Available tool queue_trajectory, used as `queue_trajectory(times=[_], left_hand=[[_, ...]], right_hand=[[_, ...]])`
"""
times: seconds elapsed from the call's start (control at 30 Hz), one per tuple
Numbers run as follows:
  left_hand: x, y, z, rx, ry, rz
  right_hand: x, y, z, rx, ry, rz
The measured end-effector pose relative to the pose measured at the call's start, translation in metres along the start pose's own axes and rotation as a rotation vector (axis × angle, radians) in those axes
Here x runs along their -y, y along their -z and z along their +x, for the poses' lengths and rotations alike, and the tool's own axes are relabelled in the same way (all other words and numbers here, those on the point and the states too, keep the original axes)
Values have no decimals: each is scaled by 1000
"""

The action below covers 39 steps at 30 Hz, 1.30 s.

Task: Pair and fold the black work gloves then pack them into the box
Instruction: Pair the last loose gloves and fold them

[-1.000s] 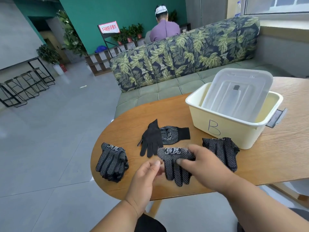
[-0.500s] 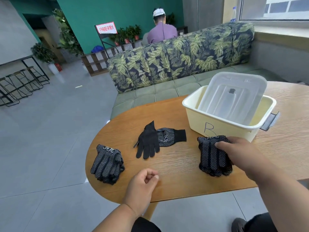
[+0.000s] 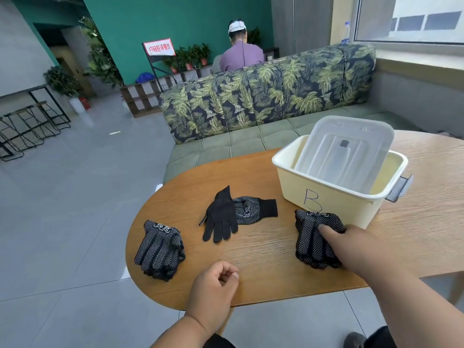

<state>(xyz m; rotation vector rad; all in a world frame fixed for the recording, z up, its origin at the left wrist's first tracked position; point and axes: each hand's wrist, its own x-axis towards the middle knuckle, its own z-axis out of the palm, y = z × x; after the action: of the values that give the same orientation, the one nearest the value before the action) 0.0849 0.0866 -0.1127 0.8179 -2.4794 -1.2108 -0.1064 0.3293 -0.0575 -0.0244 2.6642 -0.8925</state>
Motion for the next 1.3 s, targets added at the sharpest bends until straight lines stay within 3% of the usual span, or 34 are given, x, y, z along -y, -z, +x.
queue_trajectory(times=[0.07, 0.43, 0.63, 0.73, 0.93, 1.3], left_hand=[[-1, 0, 0, -4, 11, -6], [-1, 0, -2, 8, 22, -52], [-8, 4, 3, 83, 54, -194], [-19, 13, 0, 114, -81, -171], [-47, 26, 3, -81, -542, 175], [-49, 28, 3, -12, -518, 272]], right_hand=[[0, 0, 3, 67, -32, 111], [3, -19, 2, 86, 57, 340], [15, -26, -18, 197, 425, 469], [22, -34, -32, 240, 640, 461], [35, -50, -47, 274, 830, 438], [32, -49, -39, 385, 746, 524]])
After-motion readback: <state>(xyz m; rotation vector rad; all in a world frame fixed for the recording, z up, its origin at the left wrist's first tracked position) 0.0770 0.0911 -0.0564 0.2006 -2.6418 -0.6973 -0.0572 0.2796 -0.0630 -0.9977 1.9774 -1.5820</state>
